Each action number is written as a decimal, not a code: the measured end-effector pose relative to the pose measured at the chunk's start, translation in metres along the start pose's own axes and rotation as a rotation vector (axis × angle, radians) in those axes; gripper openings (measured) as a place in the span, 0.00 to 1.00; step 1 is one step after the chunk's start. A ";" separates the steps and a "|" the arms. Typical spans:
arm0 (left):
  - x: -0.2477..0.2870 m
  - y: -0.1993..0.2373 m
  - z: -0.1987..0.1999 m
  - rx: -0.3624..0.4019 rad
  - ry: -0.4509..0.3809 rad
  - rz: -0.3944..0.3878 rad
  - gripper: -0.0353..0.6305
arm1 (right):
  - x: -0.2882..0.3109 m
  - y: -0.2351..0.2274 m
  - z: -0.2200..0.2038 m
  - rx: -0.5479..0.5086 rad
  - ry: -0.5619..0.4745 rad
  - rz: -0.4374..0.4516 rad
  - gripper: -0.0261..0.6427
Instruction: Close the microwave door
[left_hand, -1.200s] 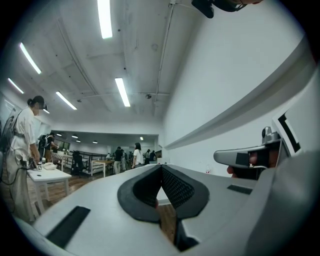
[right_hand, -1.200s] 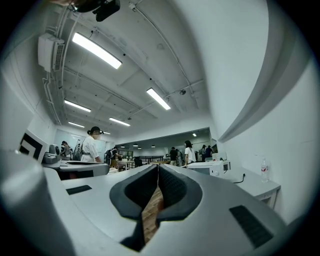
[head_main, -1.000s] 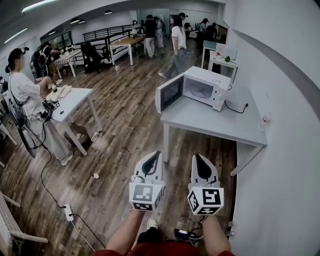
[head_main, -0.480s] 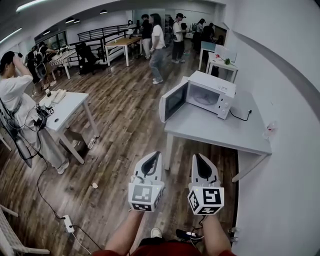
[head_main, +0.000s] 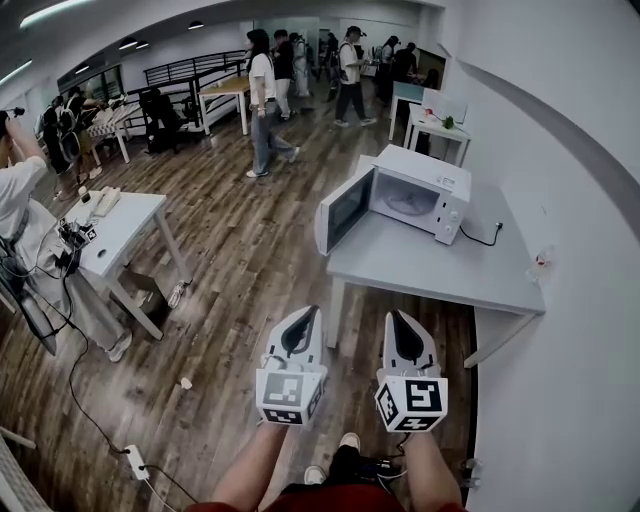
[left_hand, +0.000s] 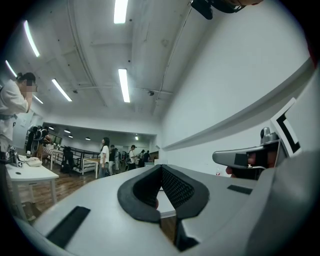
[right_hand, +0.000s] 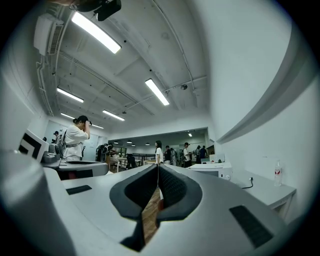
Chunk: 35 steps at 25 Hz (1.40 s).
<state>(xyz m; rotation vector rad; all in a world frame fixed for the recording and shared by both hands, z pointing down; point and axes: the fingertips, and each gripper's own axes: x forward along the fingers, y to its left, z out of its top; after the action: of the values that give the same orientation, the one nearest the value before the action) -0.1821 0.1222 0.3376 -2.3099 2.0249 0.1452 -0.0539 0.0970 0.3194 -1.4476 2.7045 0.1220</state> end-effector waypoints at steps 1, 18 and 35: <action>0.006 0.002 -0.002 0.002 0.001 -0.003 0.09 | 0.006 -0.001 -0.002 0.000 0.001 0.000 0.08; 0.176 0.037 -0.017 0.016 0.000 -0.006 0.09 | 0.158 -0.090 -0.025 0.045 0.000 -0.006 0.08; 0.299 0.060 -0.038 0.017 0.009 0.023 0.09 | 0.269 -0.158 -0.049 0.052 0.031 0.028 0.08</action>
<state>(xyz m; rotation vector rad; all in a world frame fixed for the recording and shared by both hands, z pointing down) -0.2023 -0.1842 0.3421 -2.2826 2.0490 0.1181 -0.0725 -0.2173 0.3358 -1.4094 2.7310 0.0306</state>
